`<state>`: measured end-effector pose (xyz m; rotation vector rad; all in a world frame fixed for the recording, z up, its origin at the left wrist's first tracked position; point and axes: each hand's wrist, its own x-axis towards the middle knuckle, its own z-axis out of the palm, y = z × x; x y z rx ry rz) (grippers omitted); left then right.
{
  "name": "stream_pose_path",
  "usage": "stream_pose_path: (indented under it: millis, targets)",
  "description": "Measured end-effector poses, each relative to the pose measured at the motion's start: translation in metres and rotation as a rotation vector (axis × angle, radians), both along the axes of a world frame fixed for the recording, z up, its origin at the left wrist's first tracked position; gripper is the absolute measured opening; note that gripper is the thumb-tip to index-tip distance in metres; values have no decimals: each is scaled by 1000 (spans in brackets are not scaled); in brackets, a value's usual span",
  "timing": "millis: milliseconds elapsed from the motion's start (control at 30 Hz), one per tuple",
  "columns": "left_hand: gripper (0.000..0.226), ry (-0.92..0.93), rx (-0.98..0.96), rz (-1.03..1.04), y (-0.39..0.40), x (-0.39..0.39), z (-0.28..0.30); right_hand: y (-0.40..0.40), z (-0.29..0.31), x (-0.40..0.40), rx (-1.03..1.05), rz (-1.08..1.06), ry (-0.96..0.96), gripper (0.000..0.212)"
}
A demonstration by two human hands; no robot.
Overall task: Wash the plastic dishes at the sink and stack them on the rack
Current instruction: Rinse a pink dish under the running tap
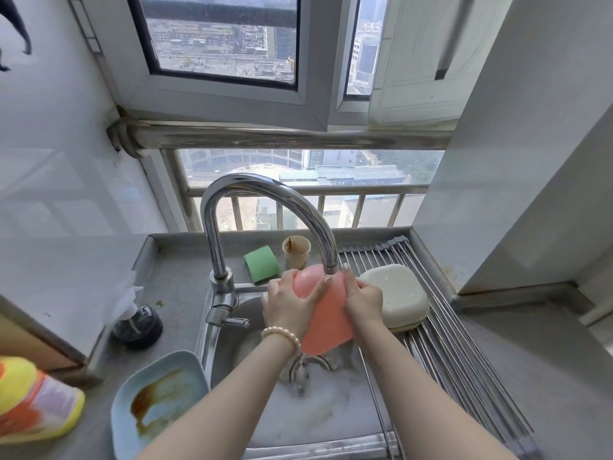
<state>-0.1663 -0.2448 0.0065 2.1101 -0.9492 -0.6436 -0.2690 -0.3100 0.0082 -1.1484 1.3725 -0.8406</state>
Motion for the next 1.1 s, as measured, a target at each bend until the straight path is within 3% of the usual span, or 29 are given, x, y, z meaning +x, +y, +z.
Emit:
stream_pose_path:
  millis: [200,367,467,567,667,733,800,867,967,1100]
  targets:
    - [85,-156,-15,75,1,1,16,1,12,16,-243,20,410,46]
    - [63,38,-47,198,-3,11,15,24,-9,25,-596,144,617,73]
    - [61,146,-19,219,-5,19,5,28,-20,20,-734,151,652,70]
    - [57,53,36,168,-4,15,7,20,-11,20,-532,201,616,62]
    - [45,-188,17,60,-3,7,11,5,-6,19,-193,125,406,40]
    - [39,-383,-7,-26,0,-1,5,-1,-4,14,-85,122,391,30]
    - [60,-550,31,-96,4,-12,-2,-2,1,16,-59,118,400,32]
    - [71,-588,23,-97,4,-18,-4,0,-1,17,-78,113,449,34]
    - [46,-439,82,-71,-5,-10,1,10,-1,18,-33,20,365,41]
    - [43,56,122,109,-19,11,10,15,4,18,-44,26,314,43]
